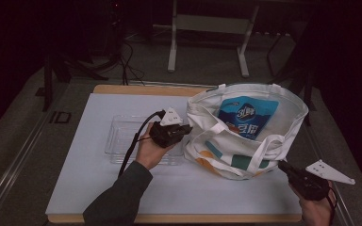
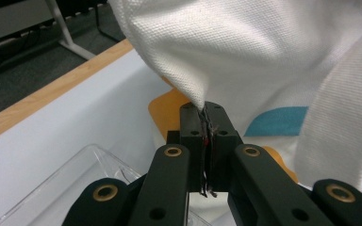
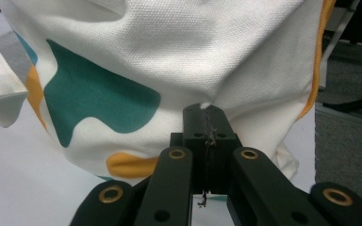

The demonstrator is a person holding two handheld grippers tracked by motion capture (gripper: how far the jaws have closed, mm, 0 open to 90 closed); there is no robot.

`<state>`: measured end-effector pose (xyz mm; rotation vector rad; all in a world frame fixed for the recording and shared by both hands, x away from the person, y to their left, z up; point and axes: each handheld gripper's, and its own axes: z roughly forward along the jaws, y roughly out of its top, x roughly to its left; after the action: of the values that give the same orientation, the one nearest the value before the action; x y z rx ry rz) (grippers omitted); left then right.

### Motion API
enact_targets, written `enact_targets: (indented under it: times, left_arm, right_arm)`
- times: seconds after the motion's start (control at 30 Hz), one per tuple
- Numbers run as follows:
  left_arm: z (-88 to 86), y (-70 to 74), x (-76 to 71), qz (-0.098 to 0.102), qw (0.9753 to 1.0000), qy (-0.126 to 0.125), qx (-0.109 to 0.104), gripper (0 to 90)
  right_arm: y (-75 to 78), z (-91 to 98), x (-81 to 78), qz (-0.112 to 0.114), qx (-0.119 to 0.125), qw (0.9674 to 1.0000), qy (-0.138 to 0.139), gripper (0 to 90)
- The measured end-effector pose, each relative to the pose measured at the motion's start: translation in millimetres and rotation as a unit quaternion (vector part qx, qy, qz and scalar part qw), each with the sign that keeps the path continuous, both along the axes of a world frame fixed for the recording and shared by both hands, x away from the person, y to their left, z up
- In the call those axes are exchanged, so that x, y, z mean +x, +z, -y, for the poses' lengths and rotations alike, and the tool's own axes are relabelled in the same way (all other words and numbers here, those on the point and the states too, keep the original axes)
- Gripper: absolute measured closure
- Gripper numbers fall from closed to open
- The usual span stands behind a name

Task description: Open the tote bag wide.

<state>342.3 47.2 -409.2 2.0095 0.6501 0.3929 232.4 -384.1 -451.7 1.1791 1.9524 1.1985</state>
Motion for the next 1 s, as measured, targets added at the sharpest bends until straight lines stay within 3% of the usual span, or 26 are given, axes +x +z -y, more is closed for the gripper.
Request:
enact_targets:
  times: [0.3, 0.6, 0.8, 1.0]
  left_arm:
    - [4.3, -12.4, 0.4, -0.011, 0.9999, -0.001, 0.011, 88.2]
    - [12.2, -23.3, 1.6, -0.018, 0.9990, 0.001, 0.040, 88.4]
    - [20.6, -44.3, 3.9, -0.039, 0.9963, 0.003, 0.076, 88.6]
    - [27.3, -60.3, 8.4, -0.071, 0.9929, 0.000, 0.095, 88.7]
  right_arm:
    - [-16.1, -2.2, 0.2, -0.020, -0.011, 0.9997, -0.006, 89.6]
    - [-32.8, -7.5, 4.0, -0.044, -0.031, 0.9985, -0.007, 89.7]
    - [-49.1, -11.4, 8.0, -0.072, -0.054, 0.9958, -0.014, 89.7]
    - [-62.2, -10.5, 12.4, -0.094, -0.053, 0.9940, -0.017, 89.9]
